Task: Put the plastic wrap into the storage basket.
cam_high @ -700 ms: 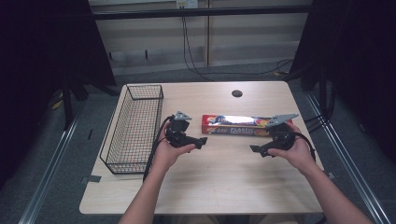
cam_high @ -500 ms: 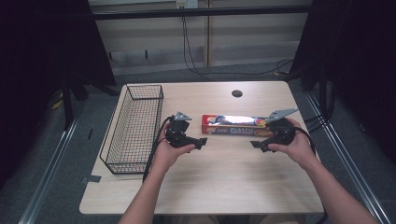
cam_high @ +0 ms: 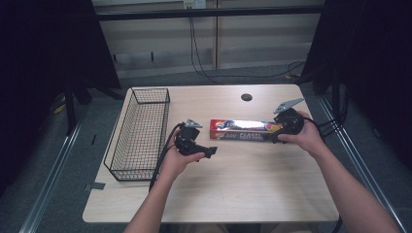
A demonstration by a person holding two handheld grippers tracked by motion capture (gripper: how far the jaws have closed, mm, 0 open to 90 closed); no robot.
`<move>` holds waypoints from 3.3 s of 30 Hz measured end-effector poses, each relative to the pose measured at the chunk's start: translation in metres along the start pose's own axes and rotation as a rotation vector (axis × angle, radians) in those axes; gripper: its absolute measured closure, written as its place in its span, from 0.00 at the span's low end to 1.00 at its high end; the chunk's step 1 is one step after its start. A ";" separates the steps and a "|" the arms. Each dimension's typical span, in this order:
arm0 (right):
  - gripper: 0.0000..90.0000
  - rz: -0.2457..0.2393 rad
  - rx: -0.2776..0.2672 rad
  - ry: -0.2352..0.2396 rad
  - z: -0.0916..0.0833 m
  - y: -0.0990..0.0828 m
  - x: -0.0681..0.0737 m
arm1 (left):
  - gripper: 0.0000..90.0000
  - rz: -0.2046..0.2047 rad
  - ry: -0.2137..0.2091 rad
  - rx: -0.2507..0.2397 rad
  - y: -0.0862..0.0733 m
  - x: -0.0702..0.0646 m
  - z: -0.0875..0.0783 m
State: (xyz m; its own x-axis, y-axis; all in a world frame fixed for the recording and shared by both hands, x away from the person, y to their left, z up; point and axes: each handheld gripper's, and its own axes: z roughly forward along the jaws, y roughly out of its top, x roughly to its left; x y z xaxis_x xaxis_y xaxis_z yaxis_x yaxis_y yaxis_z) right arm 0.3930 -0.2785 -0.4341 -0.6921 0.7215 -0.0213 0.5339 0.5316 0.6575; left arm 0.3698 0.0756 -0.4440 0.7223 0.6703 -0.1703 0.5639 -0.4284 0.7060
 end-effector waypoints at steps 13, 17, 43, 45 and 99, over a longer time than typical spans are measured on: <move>0.09 -0.032 0.081 -0.007 0.029 0.003 -0.017 | 0.04 -0.001 0.001 0.014 -0.002 -0.002 0.000; 0.09 -0.079 0.189 -0.016 0.039 0.011 -0.016 | 0.04 0.012 0.005 0.022 -0.002 -0.001 0.000; 0.43 -0.170 0.533 0.119 0.046 0.019 -0.011 | 0.08 0.012 -0.002 0.056 -0.005 -0.001 -0.002; 0.43 -0.178 0.521 0.112 0.045 0.017 -0.011 | 0.08 0.010 -0.002 0.056 -0.005 -0.002 -0.002; 0.49 -0.355 0.460 0.185 -0.023 0.030 0.041 | 0.07 0.276 -0.103 0.092 0.064 -0.034 -0.035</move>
State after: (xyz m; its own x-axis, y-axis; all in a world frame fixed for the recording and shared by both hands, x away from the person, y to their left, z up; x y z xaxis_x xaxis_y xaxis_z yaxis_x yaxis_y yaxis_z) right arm 0.3694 -0.2431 -0.3985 -0.9172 0.3979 -0.0214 0.3816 0.8925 0.2404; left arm 0.3673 0.0468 -0.3688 0.8873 0.4581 -0.0531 0.3715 -0.6418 0.6709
